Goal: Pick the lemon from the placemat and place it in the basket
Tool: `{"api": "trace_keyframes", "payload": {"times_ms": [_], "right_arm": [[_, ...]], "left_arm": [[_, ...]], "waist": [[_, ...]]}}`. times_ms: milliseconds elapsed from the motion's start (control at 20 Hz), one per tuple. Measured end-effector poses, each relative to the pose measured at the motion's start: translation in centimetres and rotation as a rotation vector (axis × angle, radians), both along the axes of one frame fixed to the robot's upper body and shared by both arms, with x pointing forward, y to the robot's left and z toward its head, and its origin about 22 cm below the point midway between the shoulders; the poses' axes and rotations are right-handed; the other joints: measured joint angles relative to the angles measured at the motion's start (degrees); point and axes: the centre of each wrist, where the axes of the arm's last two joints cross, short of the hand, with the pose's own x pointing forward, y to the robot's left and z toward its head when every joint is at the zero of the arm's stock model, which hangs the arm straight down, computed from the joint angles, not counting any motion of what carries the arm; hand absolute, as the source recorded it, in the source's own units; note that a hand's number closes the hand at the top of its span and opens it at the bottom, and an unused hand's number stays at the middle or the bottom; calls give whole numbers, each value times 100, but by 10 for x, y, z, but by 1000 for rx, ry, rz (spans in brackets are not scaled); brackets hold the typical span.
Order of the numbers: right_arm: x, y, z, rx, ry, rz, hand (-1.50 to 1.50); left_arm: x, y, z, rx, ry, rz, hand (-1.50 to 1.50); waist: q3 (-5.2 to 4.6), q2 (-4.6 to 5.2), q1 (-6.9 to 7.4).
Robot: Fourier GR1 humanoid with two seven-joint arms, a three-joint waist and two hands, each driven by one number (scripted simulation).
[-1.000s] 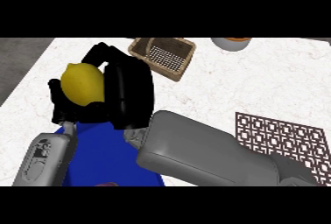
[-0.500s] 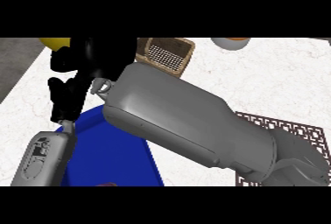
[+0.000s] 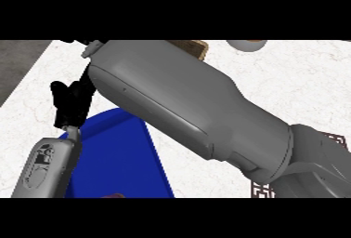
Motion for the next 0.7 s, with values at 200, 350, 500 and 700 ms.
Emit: {"api": "trace_keyframes", "payload": {"times_ms": [200, 350, 500, 700], "right_arm": [[11, -3, 1, -15, 45, -50, 150], [20, -7, -3, -18, 79, -82, 150], [29, -13, -10, -22, 108, -110, 150], [37, -19, -16, -14, 142, -130, 150]], "left_arm": [[1, -2, 3, -1, -10, -1, 0], [1, -2, 4, 0, -11, 3, 0], [0, 1, 2, 1, -10, 11, 0], [-2, 2, 1, -2, -11, 20, 0]], "waist": [[3, 29, 5], [8, 35, -24], [11, 51, -44], [19, 51, -93]]}}
